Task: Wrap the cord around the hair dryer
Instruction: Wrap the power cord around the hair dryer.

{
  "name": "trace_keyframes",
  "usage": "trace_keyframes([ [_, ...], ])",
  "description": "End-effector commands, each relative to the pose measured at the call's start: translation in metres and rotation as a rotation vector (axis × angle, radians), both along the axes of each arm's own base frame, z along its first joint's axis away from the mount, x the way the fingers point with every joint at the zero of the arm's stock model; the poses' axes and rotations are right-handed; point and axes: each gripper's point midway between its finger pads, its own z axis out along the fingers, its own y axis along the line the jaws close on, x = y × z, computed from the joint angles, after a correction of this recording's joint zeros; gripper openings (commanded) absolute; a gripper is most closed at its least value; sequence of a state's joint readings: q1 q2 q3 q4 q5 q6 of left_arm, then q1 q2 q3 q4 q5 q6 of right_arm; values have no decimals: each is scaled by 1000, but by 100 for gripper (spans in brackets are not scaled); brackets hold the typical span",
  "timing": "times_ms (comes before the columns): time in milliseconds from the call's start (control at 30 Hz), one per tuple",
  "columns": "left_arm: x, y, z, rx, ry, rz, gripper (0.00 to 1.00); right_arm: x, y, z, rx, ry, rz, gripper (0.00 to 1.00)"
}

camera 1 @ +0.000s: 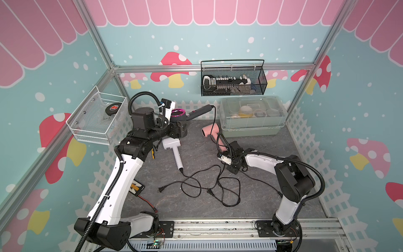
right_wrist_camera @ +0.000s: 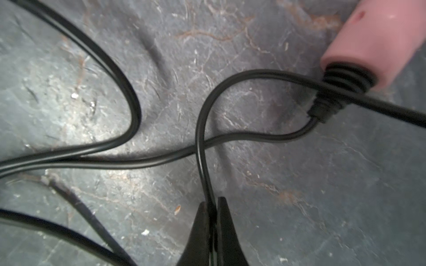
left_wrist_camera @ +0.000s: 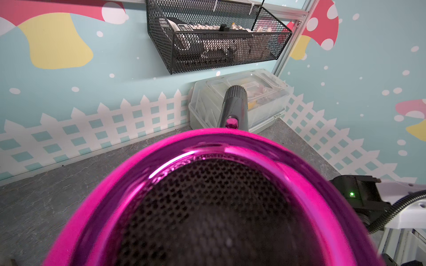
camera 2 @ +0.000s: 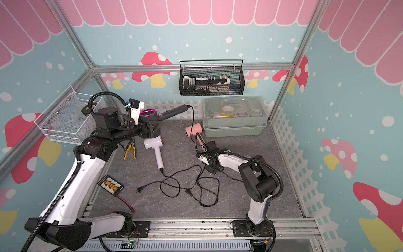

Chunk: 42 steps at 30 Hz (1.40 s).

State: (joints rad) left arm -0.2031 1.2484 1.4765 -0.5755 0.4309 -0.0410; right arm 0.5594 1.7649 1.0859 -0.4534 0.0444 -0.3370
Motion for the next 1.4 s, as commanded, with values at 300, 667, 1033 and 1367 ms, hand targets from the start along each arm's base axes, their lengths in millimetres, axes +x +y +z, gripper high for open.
trace_keyframes([
  [300,21,-10,-6,-37,-26,-44,0,5,-6,169,75,-379,59,0],
  [667,23,-57,-64,-51,54,-223,0,6,0,290,55,-689,206,0],
  [1033,-21,-129,-124,50,115,-439,0,29,6,368,-31,-909,286,0],
  [1367,-38,-150,-158,98,158,-508,0,49,19,440,-68,-1074,328,0],
])
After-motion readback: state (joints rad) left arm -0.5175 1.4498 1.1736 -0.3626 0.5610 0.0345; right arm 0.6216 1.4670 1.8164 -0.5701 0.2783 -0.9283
